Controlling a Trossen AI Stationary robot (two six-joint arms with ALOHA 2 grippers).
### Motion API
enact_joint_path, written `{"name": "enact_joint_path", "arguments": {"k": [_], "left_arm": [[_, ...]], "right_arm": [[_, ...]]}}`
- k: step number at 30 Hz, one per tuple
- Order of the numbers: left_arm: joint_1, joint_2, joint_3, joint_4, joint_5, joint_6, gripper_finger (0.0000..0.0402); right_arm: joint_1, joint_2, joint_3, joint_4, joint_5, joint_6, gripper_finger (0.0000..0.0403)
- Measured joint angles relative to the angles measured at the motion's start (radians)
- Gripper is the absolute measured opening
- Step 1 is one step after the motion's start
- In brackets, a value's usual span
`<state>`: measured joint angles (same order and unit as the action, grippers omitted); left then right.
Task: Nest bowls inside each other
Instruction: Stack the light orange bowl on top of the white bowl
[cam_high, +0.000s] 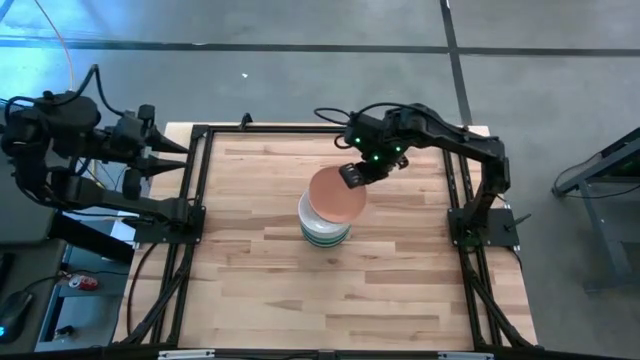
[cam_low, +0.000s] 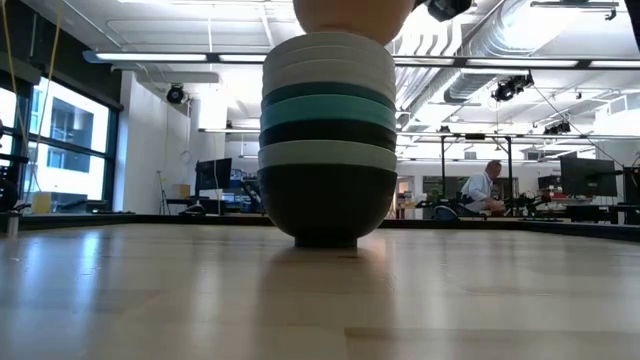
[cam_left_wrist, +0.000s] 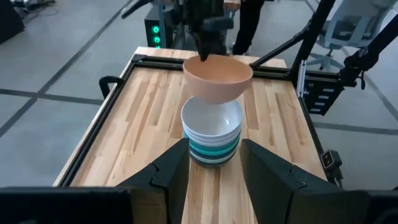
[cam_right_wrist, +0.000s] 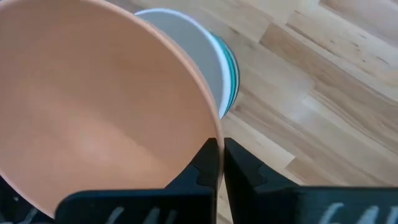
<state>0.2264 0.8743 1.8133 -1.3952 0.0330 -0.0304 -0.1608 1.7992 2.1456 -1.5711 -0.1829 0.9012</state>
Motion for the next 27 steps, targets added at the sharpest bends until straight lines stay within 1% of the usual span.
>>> {"name": "enact_joint_path", "arguments": {"k": [7, 10, 14, 21, 27], "left_arm": [[0.0, -0.018, 0.0, 0.0, 0.0, 0.018, 0.0131], [0.0, -0.018, 0.0, 0.0, 0.0, 0.041, 0.0131], [0.0, -0.017, 0.0, 0.0, 0.0, 0.056, 0.0131], [0.0, -0.017, 0.0, -0.001, 0.0, 0.057, 0.0131], [0.0, -0.017, 0.0, -0.014, 0.0, 0.042, 0.0131]], "right_arm": [[-0.017, 0.001, 0.0, 0.0, 0.059, 0.04, 0.0], [-0.016, 0.025, 0.0, 0.0, 0.049, 0.046, 0.0], [-0.004, 0.082, 0.0, 0.001, -0.002, 0.04, 0.0], [0.006, 0.121, 0.0, 0.001, 0.001, 0.025, 0.0], [0.006, 0.121, 0.0, 0.004, 0.04, 0.036, 0.0]]}}
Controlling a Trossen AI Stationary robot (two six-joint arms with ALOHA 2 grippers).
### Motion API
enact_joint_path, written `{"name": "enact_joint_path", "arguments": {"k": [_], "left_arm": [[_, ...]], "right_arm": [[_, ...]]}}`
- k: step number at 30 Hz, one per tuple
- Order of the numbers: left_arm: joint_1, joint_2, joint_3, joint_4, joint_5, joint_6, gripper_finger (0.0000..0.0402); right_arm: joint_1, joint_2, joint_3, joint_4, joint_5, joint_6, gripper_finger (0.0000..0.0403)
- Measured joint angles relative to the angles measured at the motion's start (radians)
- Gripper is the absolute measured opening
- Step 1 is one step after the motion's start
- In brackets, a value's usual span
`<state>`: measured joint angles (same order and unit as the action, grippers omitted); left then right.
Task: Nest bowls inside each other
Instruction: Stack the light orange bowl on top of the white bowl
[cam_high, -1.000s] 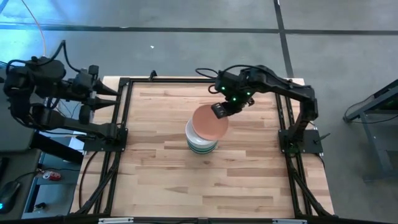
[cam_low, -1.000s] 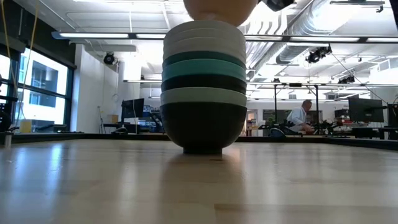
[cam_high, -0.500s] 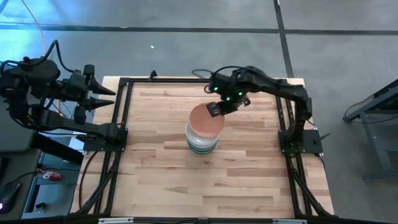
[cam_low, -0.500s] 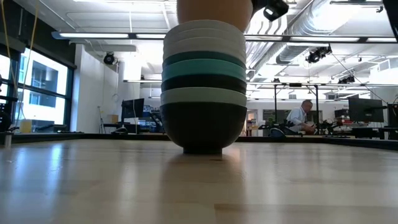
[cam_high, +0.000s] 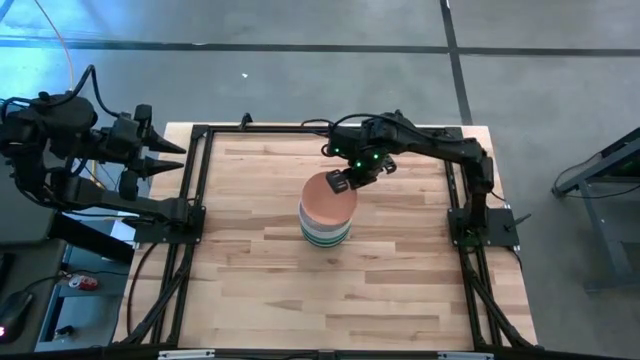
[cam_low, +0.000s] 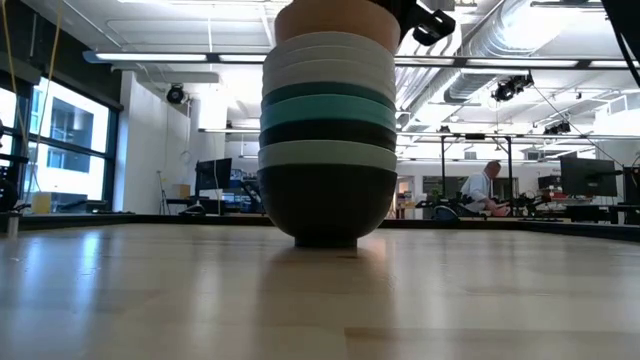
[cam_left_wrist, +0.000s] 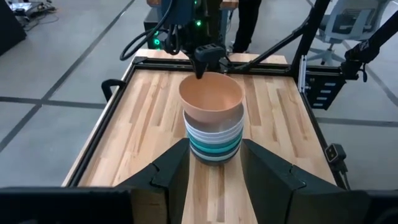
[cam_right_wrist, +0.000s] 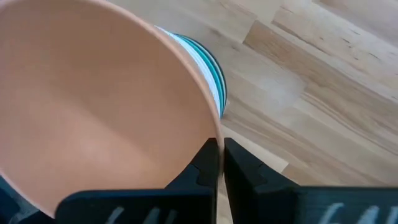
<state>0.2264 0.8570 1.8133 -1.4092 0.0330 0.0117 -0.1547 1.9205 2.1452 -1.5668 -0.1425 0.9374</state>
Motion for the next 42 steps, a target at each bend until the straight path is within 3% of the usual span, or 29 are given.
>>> {"name": "enact_joint_path", "arguments": {"k": [16, 42], "left_arm": [[0.0, 0.0, 0.0, -0.001, 0.0, -0.019, 0.0131], [0.0, 0.0, 0.0, -0.012, 0.008, -0.019, 0.0131]], "right_arm": [[0.031, 0.073, -0.001, -0.003, -0.046, -0.022, 0.0], [0.052, 0.078, -0.001, -0.004, -0.075, -0.011, 0.0]]}}
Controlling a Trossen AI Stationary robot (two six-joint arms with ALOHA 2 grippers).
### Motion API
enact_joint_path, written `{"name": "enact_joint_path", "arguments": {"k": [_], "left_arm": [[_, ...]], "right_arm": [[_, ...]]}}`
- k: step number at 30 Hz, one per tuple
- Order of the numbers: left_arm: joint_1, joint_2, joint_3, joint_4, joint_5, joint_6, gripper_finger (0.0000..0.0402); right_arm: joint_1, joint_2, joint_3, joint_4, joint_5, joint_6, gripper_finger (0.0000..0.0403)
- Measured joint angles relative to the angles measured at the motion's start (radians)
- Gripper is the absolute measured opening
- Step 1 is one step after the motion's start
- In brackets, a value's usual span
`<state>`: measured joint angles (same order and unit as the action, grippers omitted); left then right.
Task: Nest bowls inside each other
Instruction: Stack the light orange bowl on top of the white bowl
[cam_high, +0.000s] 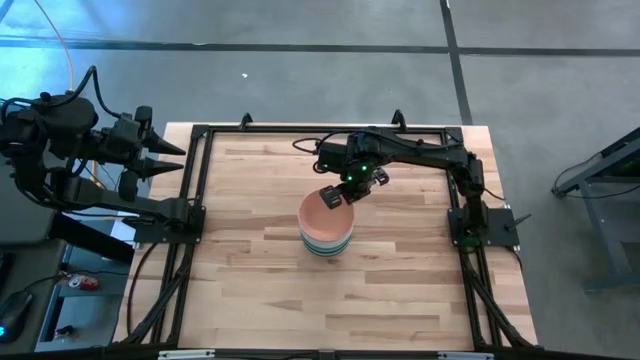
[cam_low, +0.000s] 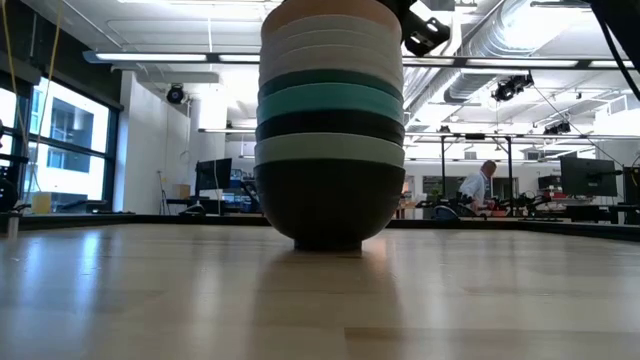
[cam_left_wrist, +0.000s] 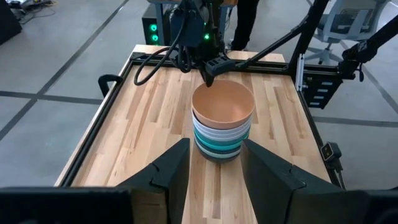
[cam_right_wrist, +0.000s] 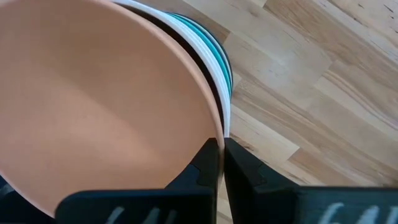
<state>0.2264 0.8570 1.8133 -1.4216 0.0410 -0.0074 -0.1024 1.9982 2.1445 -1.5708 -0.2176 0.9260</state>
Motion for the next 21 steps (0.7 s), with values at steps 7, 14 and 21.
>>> {"name": "enact_joint_path", "arguments": {"k": [7, 14, 21], "left_arm": [[0.0, 0.0, 0.0, 0.0, 0.0, 0.0, 0.0131], [0.0, 0.0, 0.0, 0.0, 0.0, 0.003, 0.0131], [0.0, 0.0, 0.0, -0.001, 0.0, 0.011, 0.0131]], "right_arm": [[0.0, 0.02, 0.0, 0.0, -0.001, -0.01, 0.0], [0.001, 0.019, 0.0, 0.0, -0.009, -0.013, 0.0], [0.001, 0.019, 0.0, 0.0, -0.008, -0.011, 0.0018]]}}
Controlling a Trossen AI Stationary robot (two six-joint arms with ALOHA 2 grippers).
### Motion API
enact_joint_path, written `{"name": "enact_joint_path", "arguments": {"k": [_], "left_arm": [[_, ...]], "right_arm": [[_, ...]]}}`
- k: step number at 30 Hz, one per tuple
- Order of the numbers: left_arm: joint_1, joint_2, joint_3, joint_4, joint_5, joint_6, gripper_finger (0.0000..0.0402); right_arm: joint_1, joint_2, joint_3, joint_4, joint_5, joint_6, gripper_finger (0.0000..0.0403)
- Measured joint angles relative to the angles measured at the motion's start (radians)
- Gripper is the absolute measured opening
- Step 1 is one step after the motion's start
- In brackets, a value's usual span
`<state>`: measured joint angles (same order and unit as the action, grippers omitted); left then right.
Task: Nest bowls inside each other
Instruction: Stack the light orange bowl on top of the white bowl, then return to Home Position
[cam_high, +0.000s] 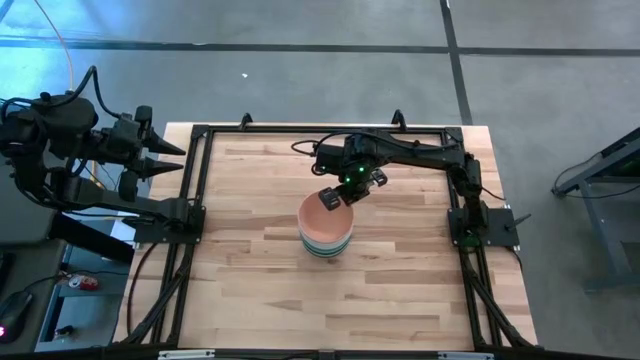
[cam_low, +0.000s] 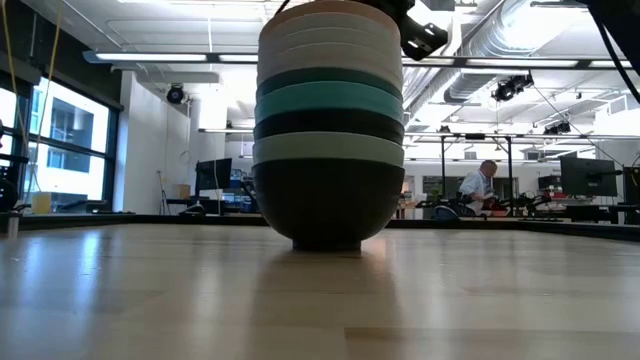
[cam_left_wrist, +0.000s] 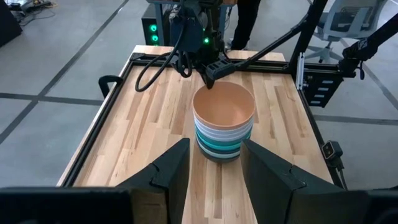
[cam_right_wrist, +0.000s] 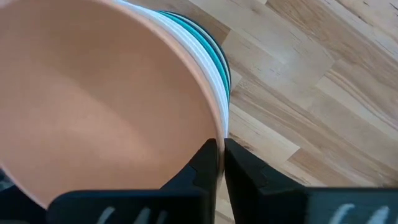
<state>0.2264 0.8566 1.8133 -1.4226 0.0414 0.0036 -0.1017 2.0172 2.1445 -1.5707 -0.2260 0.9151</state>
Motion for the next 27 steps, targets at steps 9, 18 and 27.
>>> {"name": "enact_joint_path", "arguments": {"k": [9, 18, 27], "left_arm": [[0.0, 0.0, 0.0, -0.003, 0.0, 0.0, 0.0131], [0.0, 0.0, 0.0, -0.001, 0.0, 0.003, 0.0131], [0.0, 0.0, 0.0, 0.095, 0.0, 0.065, 0.0131]], "right_arm": [[0.0, 0.0, 0.0, 0.0, 0.008, 0.0, 0.0088], [-0.001, -0.025, 0.022, 0.002, -0.009, -0.033, 0.0123], [0.015, -0.084, 0.202, 0.038, 0.137, -0.29, 0.0124]]}}
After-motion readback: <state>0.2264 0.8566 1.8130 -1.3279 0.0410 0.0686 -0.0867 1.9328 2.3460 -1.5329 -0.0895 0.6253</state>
